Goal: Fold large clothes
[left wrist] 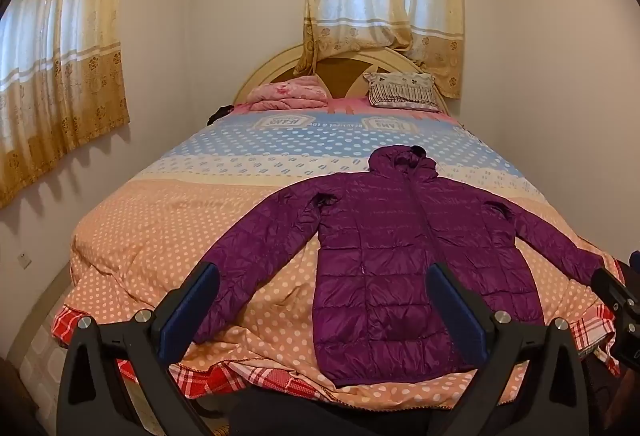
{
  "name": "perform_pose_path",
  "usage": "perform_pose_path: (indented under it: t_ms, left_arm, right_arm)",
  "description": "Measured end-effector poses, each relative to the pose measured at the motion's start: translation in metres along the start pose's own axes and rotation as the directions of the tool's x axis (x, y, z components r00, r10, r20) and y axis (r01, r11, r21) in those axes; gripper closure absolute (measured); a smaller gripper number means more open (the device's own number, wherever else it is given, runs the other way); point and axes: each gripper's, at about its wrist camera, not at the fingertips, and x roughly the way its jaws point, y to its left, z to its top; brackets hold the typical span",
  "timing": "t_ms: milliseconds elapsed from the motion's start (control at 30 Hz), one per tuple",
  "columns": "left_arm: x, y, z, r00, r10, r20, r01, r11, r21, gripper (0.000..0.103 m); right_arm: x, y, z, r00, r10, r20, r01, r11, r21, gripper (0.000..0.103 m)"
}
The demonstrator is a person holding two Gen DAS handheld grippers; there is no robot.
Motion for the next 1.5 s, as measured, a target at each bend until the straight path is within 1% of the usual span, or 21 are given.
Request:
perform_pose_path:
  t_ms: [67,100,167,267,300,433,1500]
  left_arm:
    - [0.001,-0.001,0.0,1.0,0.003,0.004,-0.003,1.0,0.005,0.001]
    - [-0.003,-0.002,-0.005,1.0,0.001,0.024,0.0,1.0,-0.005,0.001]
    - [-0.002,0.002,-0.002,1.0,-0.001,0.009,0.001,1.0,-0.017,0.001]
    - [-0.002,0.003,-0.003,1.0,0.002,0.012,-0.002,1.0,-0.017,0.001]
    - [-0.002,0.003,-0.002,1.0,0.004,0.009,-0.004,1.0,-0.016,0.001]
    - [0.002,0.006,-0.001,1.0,0.011,-0.001,-0.011,1.0,-0.025,0.001]
    - [0.004,0.009,-0.002,1.0,0.021,-0.001,-0.021,0.999,-0.031,0.001]
  right_arm:
    - [0.0,0.0,-0.001,1.0,0.002,-0.001,-0.002,1.0,0.013,0.0]
    - [-0.001,0.0,-0.001,1.0,0.003,-0.003,-0.002,1.0,0.013,0.0]
    - [0.002,-0.002,-0.001,1.0,0.014,-0.009,-0.014,1.0,0.013,0.0]
    - [0.003,-0.005,-0.002,1.0,0.019,-0.016,-0.019,1.0,0.015,0.0]
    - [0.003,0.003,-0.001,1.0,0.015,-0.017,-0.015,1.0,0.008,0.0]
    - [0.005,0.003,-0.004,1.0,0.017,-0.02,-0.017,1.0,0.0,0.0]
    - [0.008,0.002,-0.007,0.999,0.026,-0.039,-0.026,1.0,0.008,0.0]
